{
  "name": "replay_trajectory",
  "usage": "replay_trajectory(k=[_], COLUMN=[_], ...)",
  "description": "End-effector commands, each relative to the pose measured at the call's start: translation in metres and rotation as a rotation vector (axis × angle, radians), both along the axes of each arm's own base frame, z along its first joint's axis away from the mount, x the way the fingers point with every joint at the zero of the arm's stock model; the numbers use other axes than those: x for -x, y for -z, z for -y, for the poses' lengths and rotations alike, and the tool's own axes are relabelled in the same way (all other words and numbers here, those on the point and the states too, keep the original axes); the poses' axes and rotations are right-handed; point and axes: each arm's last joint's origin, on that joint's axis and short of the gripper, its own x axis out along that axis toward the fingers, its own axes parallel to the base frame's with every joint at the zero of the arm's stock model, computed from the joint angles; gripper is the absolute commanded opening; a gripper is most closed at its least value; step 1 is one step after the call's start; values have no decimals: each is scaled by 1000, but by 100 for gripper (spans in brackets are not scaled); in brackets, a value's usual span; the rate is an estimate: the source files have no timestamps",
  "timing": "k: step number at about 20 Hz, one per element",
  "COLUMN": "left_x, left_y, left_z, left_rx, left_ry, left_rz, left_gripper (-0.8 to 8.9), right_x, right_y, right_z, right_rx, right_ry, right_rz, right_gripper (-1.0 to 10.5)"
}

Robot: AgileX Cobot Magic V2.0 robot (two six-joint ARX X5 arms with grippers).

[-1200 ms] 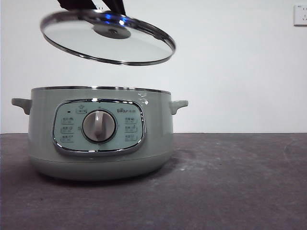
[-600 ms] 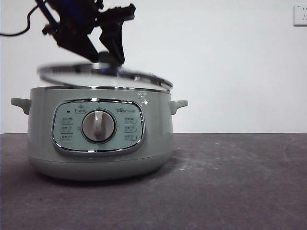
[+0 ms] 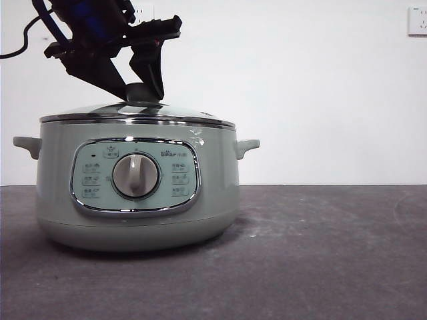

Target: Pick up the potato,open the lid,put the potato in the pot,close the lid

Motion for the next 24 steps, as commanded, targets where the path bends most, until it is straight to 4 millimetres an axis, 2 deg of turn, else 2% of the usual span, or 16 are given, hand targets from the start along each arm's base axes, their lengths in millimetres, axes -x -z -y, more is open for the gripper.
replay_trajectory(k=[1, 4, 5, 6, 7, 8, 9, 14, 18, 19, 22, 24], left_x=[0, 0, -1, -2, -3, -4, -5, 6, 42, 53, 89, 108], left_y=[8, 9, 9, 9, 9, 8, 7, -14, -52, -62, -85, -93], left_z=[-2, -4, -6, -7, -9, -10, -10, -15, -28, -33, -48, -56], left_rx=[-73, -81, -82, -81, -78, -74, -70, -40, 69, 107, 199, 234], left_ry=[2, -4, -10, -17, -23, -26, -29, -10, 75, 116, 251, 311], left_rz=[-26, -36, -38, -37, -33, -29, -22, 53, 142, 161, 198, 210], left_gripper=[-9, 1, 35, 168, 368, 484, 499, 499, 490, 452, 312, 165], right_x=[0, 0, 0, 0, 0, 0, 0, 1, 2, 3, 10, 16], right_y=[0, 0, 0, 0, 0, 0, 1, 4, 7, 8, 13, 20], right_z=[0, 0, 0, 0, 0, 0, 0, 1, 2, 3, 9, 14], right_rx=[-9, -10, -10, -10, -12, -14, -12, 7, 6, 2, -7, -39], right_ry=[7, 8, 8, 7, 9, 11, 12, 18, 31, 32, 36, 38], right_rz=[-1, -1, -1, -2, -4, -7, -12, -42, -84, -87, -86, -60], right_gripper=[532, 532, 532, 532, 532, 532, 532, 531, 530, 515, 240, 86])
